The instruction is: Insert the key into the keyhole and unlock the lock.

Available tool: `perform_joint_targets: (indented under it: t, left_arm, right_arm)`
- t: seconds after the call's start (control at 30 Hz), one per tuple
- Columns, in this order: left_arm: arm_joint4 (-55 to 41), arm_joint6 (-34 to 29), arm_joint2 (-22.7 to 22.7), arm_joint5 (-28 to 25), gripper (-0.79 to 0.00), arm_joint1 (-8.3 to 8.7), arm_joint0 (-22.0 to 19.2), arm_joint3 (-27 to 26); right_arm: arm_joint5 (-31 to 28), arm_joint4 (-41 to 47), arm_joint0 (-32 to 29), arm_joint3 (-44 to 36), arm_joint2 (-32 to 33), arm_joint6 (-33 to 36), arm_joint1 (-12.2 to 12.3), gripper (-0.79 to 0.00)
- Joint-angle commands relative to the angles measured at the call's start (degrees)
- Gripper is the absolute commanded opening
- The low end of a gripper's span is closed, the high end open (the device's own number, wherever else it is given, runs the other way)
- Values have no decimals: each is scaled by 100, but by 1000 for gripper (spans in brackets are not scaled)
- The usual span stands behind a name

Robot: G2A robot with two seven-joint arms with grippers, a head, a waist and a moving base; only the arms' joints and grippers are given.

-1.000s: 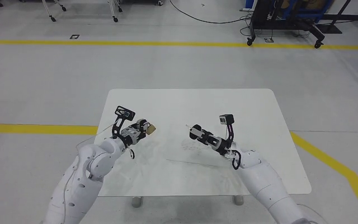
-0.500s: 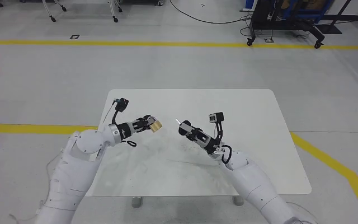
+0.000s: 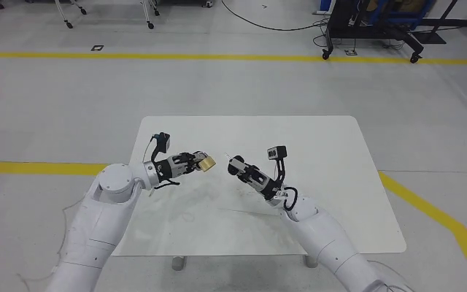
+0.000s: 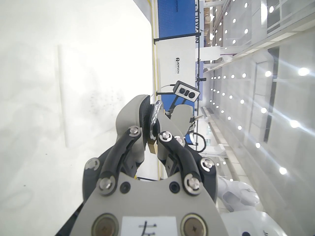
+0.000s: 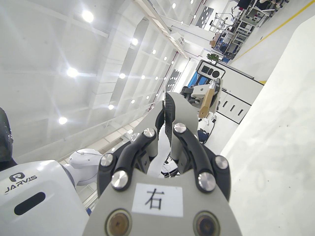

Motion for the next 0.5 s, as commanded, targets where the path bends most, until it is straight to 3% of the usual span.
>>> perform_joint_targets:
  t: [0.0,0.1,0.23,0.47]
  left_arm:
    - [-411,-172,-8,379,-785,-15,-86,227]
    - [-529,-303,48,765,-785,-22,-272,494]
    - [-96,39,85,422,-785,-9,-342,536]
    - [-96,39,85,422,-785,-9,-342,536]
  right_arm:
    - [150,-410,-23,-81,40,-173,16,-785]
    - [175,-981,-99,-259,163,-437,58,-785]
    - [42,-1195,-266,-613,201,-414,93,-785]
    - [42,-1195,-266,-613,201,-414,93,-785]
